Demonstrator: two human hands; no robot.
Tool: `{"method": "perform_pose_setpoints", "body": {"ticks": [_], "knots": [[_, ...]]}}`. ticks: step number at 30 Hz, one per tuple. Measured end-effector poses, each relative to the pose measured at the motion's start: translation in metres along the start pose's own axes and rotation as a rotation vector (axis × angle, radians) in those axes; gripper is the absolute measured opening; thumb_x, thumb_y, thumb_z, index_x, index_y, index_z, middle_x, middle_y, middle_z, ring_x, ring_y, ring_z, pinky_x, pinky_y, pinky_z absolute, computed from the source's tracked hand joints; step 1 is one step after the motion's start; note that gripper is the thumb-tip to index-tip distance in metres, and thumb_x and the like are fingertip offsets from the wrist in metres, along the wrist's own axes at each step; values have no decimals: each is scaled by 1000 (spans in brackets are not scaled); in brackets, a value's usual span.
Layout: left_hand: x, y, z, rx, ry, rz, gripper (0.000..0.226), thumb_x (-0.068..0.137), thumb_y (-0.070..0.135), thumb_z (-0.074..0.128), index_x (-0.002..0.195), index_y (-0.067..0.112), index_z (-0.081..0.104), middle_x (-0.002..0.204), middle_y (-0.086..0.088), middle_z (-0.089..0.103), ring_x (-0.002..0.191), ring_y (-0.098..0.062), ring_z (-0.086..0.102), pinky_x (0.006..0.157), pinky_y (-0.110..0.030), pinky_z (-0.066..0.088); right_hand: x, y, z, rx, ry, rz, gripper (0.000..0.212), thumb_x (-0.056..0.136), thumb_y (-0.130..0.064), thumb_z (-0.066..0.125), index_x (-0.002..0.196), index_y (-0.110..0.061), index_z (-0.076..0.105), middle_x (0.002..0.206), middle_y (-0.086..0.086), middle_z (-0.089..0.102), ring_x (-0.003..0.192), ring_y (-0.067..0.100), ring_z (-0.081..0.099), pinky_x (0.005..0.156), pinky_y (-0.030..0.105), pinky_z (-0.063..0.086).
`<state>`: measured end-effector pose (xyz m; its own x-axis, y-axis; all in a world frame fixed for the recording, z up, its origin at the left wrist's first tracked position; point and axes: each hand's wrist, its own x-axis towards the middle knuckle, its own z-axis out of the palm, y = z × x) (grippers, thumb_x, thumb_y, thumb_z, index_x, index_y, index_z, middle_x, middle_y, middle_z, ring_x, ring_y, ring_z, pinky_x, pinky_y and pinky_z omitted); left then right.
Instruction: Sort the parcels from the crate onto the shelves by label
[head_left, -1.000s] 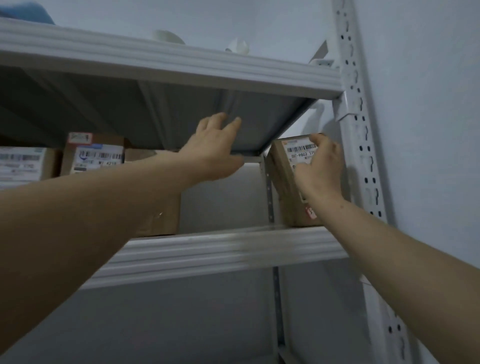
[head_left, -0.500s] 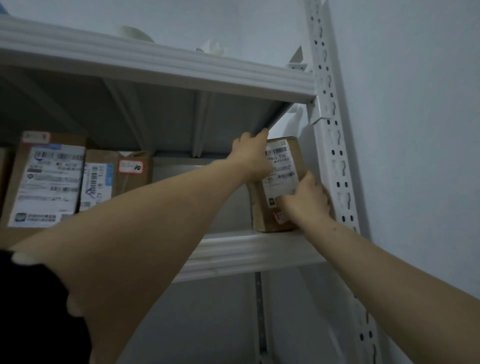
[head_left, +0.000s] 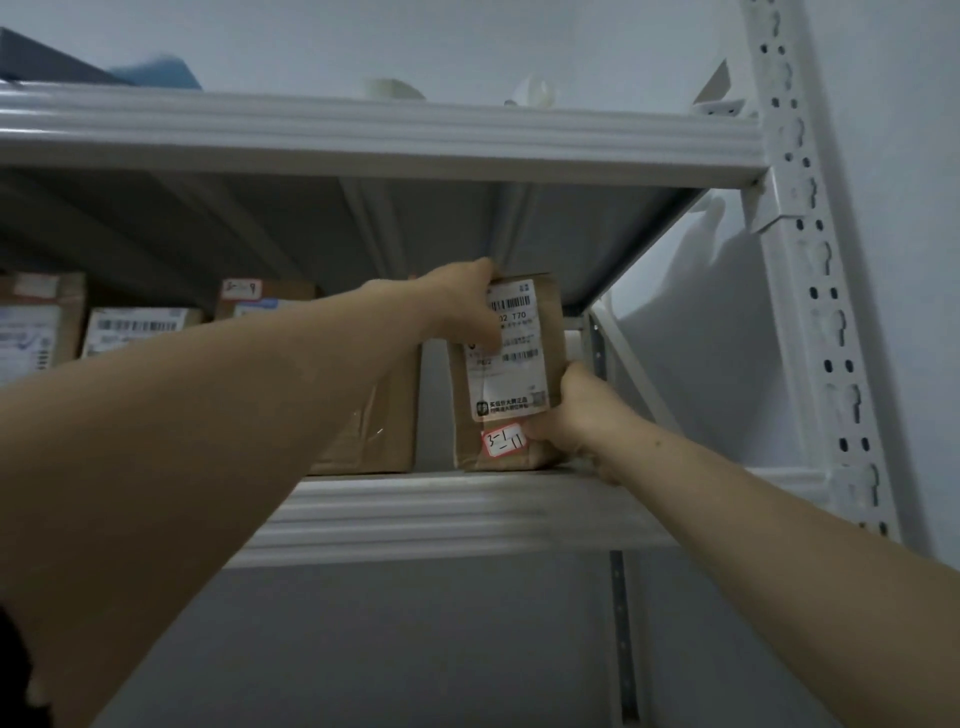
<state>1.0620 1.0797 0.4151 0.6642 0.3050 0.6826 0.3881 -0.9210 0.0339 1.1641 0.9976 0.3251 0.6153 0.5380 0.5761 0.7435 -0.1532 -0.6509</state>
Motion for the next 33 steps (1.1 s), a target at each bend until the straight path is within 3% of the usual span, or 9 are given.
{"method": "perform_pose_setpoints", "body": {"ticks": [4,8,13,18,23,26,29,31,33], "knots": [[1,-14,-2,88,-1,-9,74,78,21,73,140,19,34,118,3,56,114,-21,54,107,-49,35,3,-10,6,-75,-96,25,51,85,-12,68,129,-10,42,124,6,56,107,21,54,83,27,44],[2,-19,-2,148,5,-7,71,80,21,70,140,24,34,117,5,57,114,-22,53,109,-53,25,1,-15,10,-216,-140,17,42,81,-15,74,119,-9,56,122,7,61,114,23,57,95,28,46],[0,-24,-5,154,15,-2,62,82,19,62,138,27,38,119,2,56,116,-22,50,113,-55,18,8,-15,17,-194,-215,17,46,82,-15,73,123,-9,55,124,8,61,117,24,57,102,32,44],[0,-26,-1,175,54,-37,57,82,22,59,135,22,40,122,-4,52,121,-26,46,115,-53,11,5,-10,19,-223,-234,-37,39,89,-24,66,123,-9,57,120,7,64,116,23,58,100,33,45],[-1,-25,-1,162,78,-76,44,84,21,58,125,14,45,114,-6,50,118,-27,47,117,-51,11,3,-10,22,-198,-240,-64,34,91,-21,62,122,-7,58,120,6,66,114,21,59,90,24,43],[-9,-24,-3,154,121,-84,41,84,20,57,122,11,44,113,-7,48,117,-28,46,117,-50,14,8,-8,26,-101,-187,-38,54,83,-20,72,129,-4,50,120,7,65,110,20,61,86,22,44],[-21,-28,-4,158,162,-94,59,83,20,58,137,10,37,130,-11,45,127,-30,41,117,-47,16,9,-2,28,-20,-105,-17,63,80,-27,75,129,-5,42,112,4,64,98,19,63,80,28,50],[-35,-33,-3,131,194,-92,73,82,20,61,147,12,27,142,-13,38,135,-30,33,119,-46,14,0,-2,28,-9,-35,-9,74,82,-33,72,135,-5,29,117,4,58,105,23,59,82,34,51],[-56,-40,-1,95,244,-101,77,82,19,63,149,15,25,146,-12,35,137,-30,29,119,-45,15,-10,-4,28,-168,67,-53,92,85,-39,67,147,-8,8,137,16,44,122,31,49,94,42,49]]}}
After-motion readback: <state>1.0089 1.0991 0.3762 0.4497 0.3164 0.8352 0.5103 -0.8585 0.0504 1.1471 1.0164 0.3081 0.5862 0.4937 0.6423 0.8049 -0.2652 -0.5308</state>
